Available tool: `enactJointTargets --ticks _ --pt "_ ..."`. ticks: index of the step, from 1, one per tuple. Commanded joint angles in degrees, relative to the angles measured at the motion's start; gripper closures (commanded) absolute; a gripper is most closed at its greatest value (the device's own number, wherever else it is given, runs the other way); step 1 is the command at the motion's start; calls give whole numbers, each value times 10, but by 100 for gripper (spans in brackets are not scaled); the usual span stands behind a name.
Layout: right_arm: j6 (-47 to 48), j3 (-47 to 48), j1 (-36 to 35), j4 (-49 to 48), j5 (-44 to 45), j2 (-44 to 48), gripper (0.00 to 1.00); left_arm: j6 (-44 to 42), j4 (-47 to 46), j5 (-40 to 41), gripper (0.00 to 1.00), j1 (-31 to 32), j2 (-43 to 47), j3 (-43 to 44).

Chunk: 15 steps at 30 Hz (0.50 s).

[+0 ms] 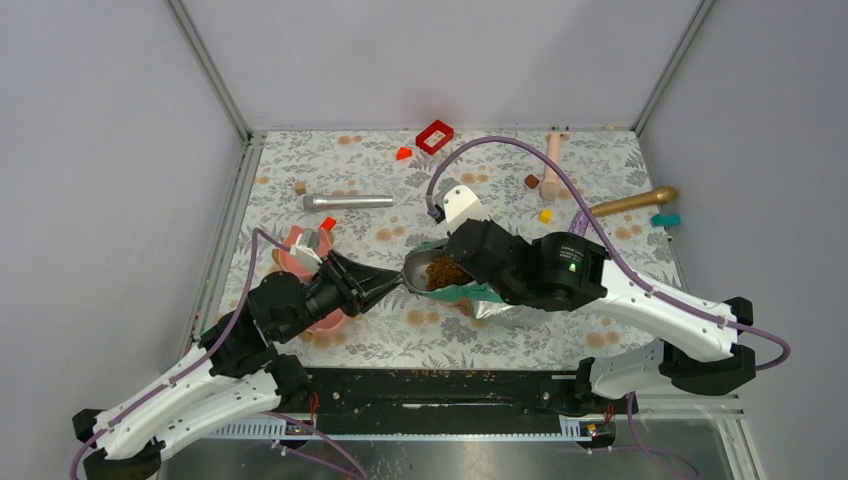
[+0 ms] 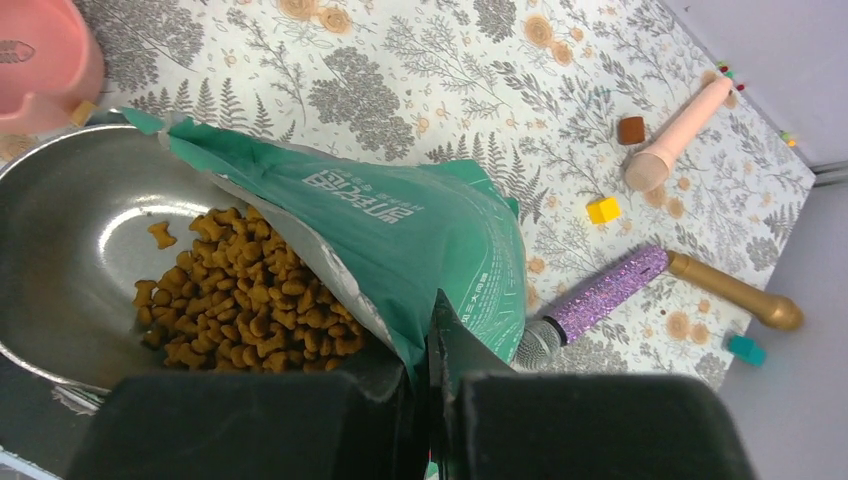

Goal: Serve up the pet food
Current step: Collect the pet food from the pet food bag.

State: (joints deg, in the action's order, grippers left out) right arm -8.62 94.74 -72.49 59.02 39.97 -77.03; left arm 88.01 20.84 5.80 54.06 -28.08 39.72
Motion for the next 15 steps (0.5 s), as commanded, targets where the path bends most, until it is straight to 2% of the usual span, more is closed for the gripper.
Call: enactJointTargets --ticks 1,15 --pt "19 -6 -1 -19 26 58 100 -19 -30 67 100 -8 30 3" --pt "52 -27 -1 -46 29 70 100 -5 53 96 100 -8 104 -14"
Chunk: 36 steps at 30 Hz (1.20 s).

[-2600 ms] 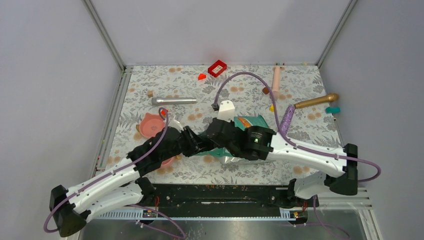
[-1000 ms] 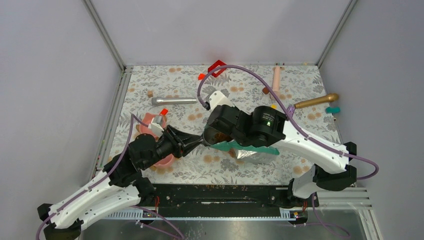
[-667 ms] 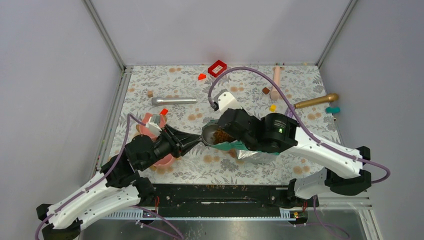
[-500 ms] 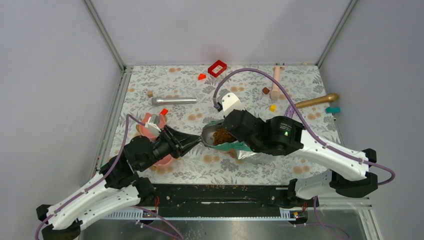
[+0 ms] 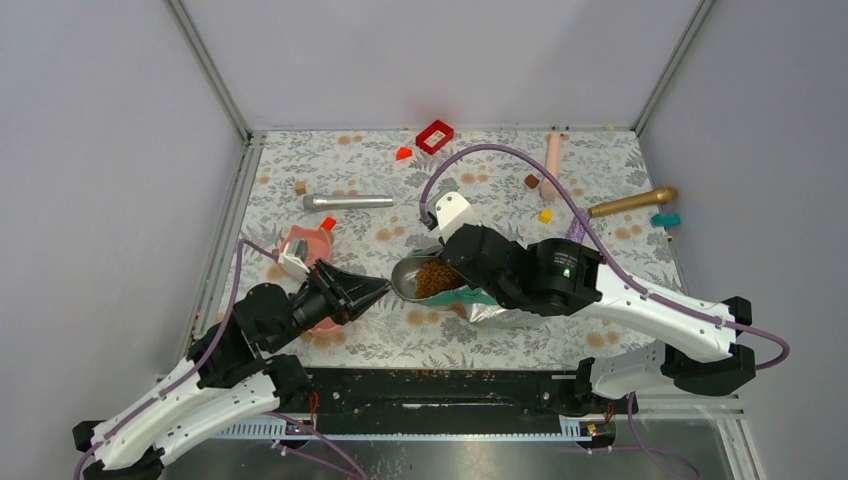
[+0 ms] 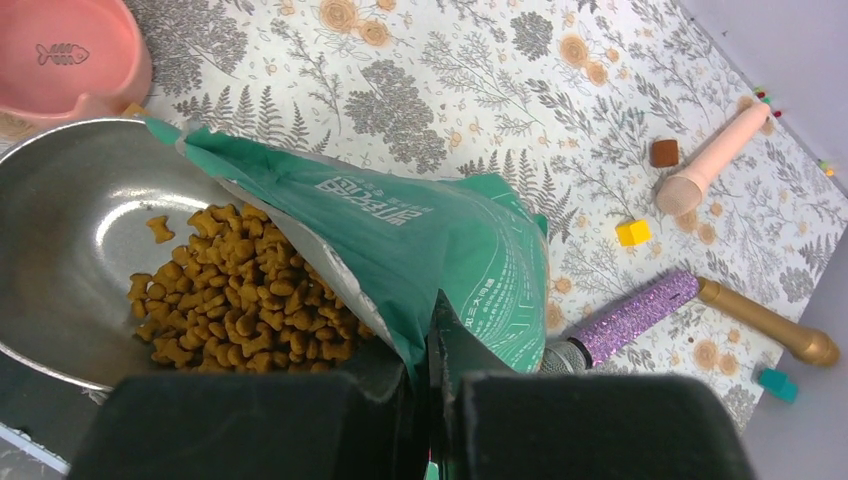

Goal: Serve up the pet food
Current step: Collect the pet food from the pet food bag.

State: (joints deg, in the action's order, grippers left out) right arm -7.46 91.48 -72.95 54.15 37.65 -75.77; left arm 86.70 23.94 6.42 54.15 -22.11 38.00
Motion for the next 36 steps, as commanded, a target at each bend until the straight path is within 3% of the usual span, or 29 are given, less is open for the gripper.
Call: enactJointTargets --ticks 1,14,19,27,32,36 --pt "43 1 3 -2 49 59 100 9 30 95 100 -9 51 1" --pt "102 -28 3 -8 -32 81 100 -14 97 117 100 -9 91 9" --pt "111 -36 4 -14 -85 86 100 -8 73 118 100 -9 93 -12" --pt "47 -25 4 -46 -93 82 100 8 -128 64 100 -9 51 -102" --pt "13 -32 3 -80 -91 93 100 36 -320 34 100 -9 27 -184" --pt "-1 -35 3 -96 -97 112 100 46 -414 23 100 -9 18 -230"
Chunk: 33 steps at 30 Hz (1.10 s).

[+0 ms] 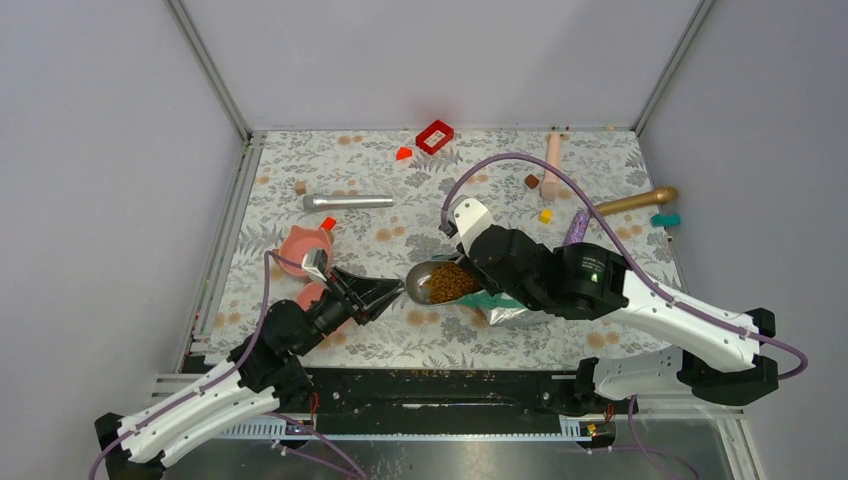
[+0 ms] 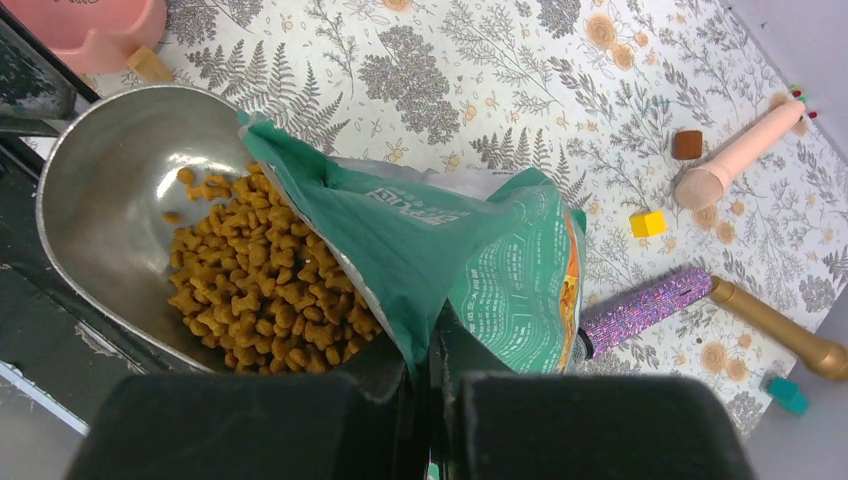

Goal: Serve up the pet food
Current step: Collect the pet food from the pet food bag, then pour the pet food into the pet food bowl.

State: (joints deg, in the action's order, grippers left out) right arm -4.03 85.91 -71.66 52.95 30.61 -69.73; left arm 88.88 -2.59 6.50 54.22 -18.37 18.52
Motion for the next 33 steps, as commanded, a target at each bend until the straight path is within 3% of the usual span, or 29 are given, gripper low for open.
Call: enactJointTargets --ticks 1,3,6,14,27,33 --pt "-38 18 -9 -87 -26 56 100 26 -165 20 100 -10 -20 -42" --pt "-46 15 -9 -90 -21 61 100 32 -193 19 100 -10 -12 -52" --pt "-51 15 -9 -89 -8 67 100 36 -161 20 100 -10 10 -48" --pt "-40 34 -9 -70 29 60 100 12 87 51 100 -10 63 37" --pt "-44 48 -9 -73 21 48 100 4 129 54 100 -9 83 57" --pt "-70 31 -9 -84 53 53 100 -13 211 100 100 -10 107 107"
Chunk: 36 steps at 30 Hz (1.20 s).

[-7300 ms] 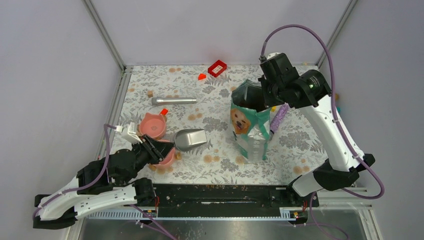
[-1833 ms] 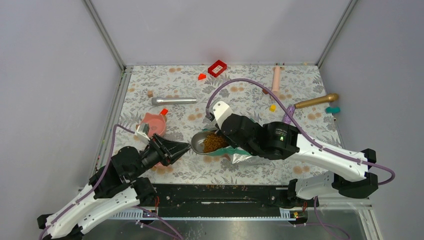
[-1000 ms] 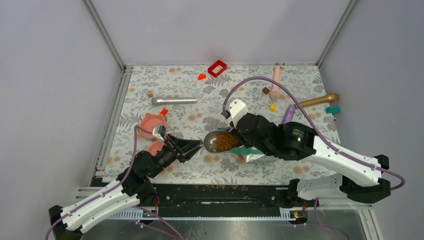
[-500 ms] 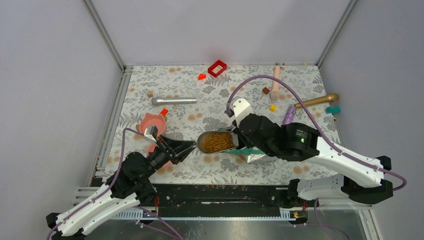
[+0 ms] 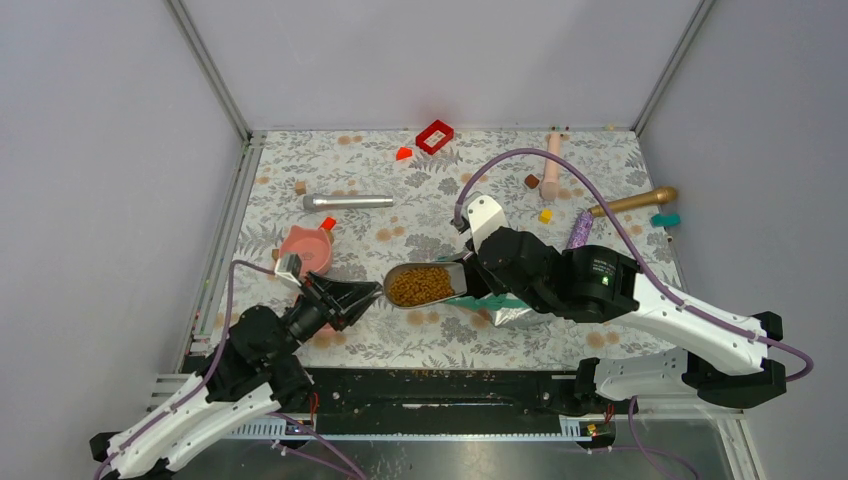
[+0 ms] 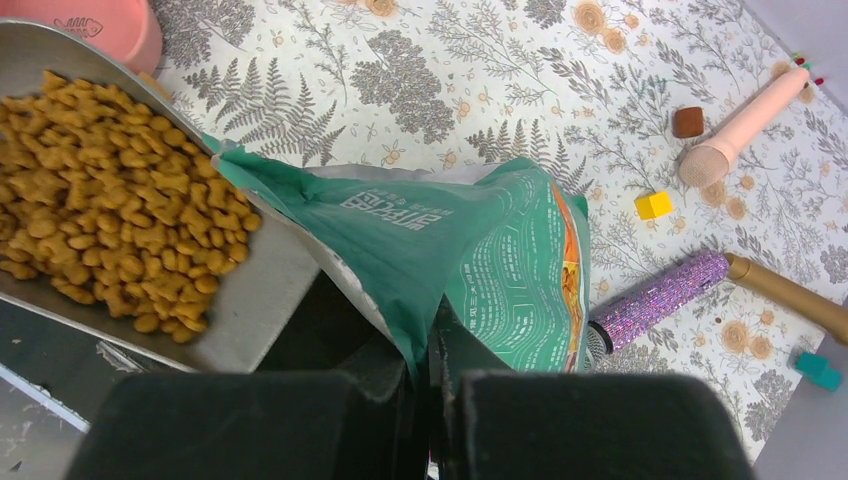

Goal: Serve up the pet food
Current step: Pour the pet food into the pet food bowl.

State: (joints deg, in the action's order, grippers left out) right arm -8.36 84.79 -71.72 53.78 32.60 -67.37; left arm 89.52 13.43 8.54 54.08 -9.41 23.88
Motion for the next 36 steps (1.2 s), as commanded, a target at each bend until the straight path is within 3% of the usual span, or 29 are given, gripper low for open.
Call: enactJointTargets --ticks 1,15,30,36 --pt "-32 40 -8 -91 44 30 100 -24 63 90 100 -8 23 63" --pt "-57 34 -8 -93 118 28 100 -12 204 237 100 -8 67 123" --pt "-51 24 -8 -112 104 32 100 -52 179 446 100 -8 -13 122" --pt "-45 21 -8 -123 98 30 100 -31 203 562 100 -8 0 104"
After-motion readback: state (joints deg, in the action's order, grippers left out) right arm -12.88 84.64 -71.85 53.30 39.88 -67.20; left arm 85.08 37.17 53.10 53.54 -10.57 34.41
